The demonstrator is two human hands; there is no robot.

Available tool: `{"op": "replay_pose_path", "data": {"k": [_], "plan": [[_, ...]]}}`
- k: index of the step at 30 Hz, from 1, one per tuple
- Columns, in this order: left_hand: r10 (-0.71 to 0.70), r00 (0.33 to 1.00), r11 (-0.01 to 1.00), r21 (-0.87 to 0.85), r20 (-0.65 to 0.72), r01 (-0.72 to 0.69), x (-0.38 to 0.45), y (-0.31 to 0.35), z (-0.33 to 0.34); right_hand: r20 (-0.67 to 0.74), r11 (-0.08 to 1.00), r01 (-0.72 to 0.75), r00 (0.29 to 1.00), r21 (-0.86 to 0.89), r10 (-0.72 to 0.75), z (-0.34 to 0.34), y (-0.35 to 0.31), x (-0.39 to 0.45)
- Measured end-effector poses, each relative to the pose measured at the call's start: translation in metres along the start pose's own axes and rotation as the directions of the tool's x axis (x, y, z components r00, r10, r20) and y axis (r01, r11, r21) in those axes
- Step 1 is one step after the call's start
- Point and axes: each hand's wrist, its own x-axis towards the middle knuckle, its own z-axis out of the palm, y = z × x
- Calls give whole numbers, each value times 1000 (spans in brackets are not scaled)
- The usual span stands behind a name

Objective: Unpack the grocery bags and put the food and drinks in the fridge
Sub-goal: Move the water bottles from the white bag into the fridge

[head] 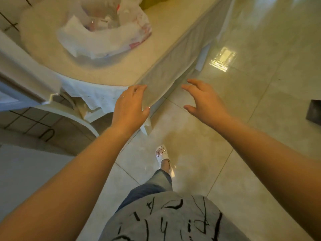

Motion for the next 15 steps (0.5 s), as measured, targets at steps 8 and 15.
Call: {"op": "replay_pose_path", "data": {"k": [8, 15], "plan": [[-83, 995, 997, 4, -63, 83, 163, -22, -8, 69, 994, 103, 992, 17, -104, -24, 38, 169], [-220, 965, 976, -29, -146, 218, 260, -39, -17, 111, 970, 221, 967, 97, -231, -36, 68, 298]]}}
